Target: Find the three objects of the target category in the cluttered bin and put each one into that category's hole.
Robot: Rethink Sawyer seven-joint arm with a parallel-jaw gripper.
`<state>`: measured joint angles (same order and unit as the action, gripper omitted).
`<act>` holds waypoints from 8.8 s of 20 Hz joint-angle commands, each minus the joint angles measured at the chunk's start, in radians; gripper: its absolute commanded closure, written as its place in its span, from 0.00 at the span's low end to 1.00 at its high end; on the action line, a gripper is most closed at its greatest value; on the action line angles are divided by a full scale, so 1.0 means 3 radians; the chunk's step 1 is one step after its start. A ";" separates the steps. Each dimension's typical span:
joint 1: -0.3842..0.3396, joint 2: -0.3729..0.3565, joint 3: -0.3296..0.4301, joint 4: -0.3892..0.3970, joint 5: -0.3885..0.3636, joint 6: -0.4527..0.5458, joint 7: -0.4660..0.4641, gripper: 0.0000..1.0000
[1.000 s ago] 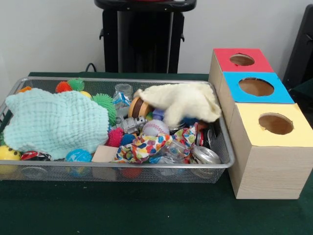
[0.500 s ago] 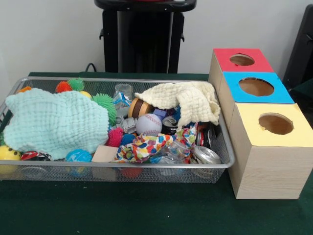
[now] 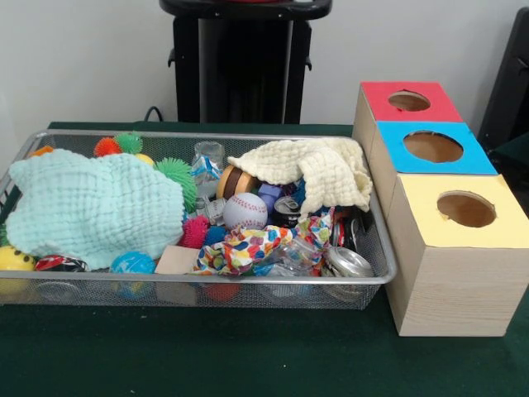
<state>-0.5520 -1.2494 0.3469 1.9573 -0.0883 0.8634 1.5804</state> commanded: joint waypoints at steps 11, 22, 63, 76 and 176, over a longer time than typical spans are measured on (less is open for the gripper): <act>-0.0581 0.0471 0.0342 -0.0137 -0.0323 0.0099 -0.0763 0.00; -0.0799 0.0899 0.0429 -0.0449 -0.0825 -0.0011 -0.0811 0.00; -0.1158 0.2733 0.0983 -0.2018 -0.1808 -0.0079 -0.1328 0.00; -0.1304 0.2796 0.1030 -0.1689 -0.1961 -0.0302 -0.1266 0.00; -0.1867 0.3043 0.0926 -0.1080 -0.2676 -0.1047 -0.0725 1.00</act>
<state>-1.0868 -0.4623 0.5986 1.5832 -0.8669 0.6450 1.4724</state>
